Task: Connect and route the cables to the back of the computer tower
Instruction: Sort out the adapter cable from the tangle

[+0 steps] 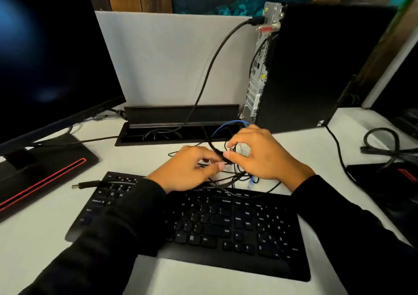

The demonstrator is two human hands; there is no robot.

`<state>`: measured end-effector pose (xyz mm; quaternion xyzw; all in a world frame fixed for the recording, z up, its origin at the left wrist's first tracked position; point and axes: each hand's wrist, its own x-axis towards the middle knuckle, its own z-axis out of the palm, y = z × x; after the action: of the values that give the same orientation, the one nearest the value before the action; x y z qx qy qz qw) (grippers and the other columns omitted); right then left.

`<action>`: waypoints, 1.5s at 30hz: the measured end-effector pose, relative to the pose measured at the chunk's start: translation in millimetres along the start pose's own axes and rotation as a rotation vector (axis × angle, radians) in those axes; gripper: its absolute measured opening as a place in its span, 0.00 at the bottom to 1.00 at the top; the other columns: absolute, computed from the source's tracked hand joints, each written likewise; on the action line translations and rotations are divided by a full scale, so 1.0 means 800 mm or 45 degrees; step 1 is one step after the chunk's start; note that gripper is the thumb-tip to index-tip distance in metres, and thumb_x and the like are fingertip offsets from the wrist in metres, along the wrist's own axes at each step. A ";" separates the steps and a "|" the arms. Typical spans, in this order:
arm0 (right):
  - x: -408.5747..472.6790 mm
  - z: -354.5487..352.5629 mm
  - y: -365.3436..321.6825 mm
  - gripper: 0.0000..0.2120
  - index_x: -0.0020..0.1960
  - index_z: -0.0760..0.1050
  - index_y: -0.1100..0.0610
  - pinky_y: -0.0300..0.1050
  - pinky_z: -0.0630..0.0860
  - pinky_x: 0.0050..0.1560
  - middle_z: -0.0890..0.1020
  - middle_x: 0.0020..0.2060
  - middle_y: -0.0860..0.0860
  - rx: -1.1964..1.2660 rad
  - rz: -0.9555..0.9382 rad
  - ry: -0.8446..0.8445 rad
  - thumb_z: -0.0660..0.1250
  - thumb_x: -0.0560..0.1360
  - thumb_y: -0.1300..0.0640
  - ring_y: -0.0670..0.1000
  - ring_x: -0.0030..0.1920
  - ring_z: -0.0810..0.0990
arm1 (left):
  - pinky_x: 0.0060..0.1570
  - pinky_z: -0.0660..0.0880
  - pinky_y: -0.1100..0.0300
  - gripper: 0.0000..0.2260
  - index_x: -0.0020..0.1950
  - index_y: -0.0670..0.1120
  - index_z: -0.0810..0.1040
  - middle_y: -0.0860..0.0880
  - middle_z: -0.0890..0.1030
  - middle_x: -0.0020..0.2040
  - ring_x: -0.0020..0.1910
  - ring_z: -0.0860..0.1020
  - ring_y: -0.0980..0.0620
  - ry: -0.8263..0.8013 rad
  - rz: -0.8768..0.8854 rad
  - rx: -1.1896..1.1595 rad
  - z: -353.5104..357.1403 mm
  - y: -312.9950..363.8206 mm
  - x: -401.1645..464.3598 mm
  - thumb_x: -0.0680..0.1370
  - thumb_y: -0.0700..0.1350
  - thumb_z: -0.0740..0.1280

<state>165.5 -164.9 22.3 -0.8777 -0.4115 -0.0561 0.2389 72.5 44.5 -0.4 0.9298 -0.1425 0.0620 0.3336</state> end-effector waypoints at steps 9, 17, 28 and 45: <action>-0.058 0.009 0.007 0.21 0.48 0.82 0.43 0.48 0.55 0.73 0.80 0.47 0.40 -0.219 -0.110 -0.377 0.66 0.70 0.28 0.42 0.56 0.73 | 0.51 0.76 0.53 0.17 0.44 0.53 0.84 0.57 0.83 0.43 0.46 0.79 0.55 0.181 0.259 0.303 0.028 -0.011 -0.048 0.79 0.64 0.66; -0.051 -0.003 0.006 0.10 0.49 0.85 0.52 0.41 0.72 0.58 0.78 0.49 0.47 0.145 -0.204 0.201 0.73 0.76 0.46 0.48 0.53 0.76 | 0.44 0.76 0.52 0.16 0.47 0.51 0.77 0.55 0.78 0.40 0.41 0.78 0.55 0.210 0.173 0.100 -0.002 -0.004 -0.054 0.81 0.62 0.62; -0.044 -0.002 -0.011 0.16 0.51 0.80 0.47 0.38 0.73 0.43 0.78 0.37 0.48 0.480 0.201 0.291 0.80 0.68 0.43 0.43 0.39 0.77 | 0.45 0.68 0.67 0.18 0.51 0.50 0.68 0.55 0.72 0.46 0.46 0.73 0.57 0.494 0.053 0.185 -0.008 -0.025 -0.073 0.79 0.65 0.63; -0.042 -0.033 -0.002 0.13 0.50 0.85 0.47 0.31 0.75 0.44 0.86 0.42 0.49 0.680 0.360 0.685 0.71 0.76 0.65 0.42 0.40 0.80 | 0.52 0.70 0.48 0.05 0.45 0.59 0.68 0.63 0.72 0.48 0.49 0.70 0.57 0.229 0.094 0.431 -0.020 -0.047 -0.086 0.79 0.56 0.59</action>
<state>144.6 -199.9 36.2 -0.7869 -0.2095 -0.1415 0.5630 18.5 97.9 -24.9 0.9575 -0.1334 0.1802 0.1814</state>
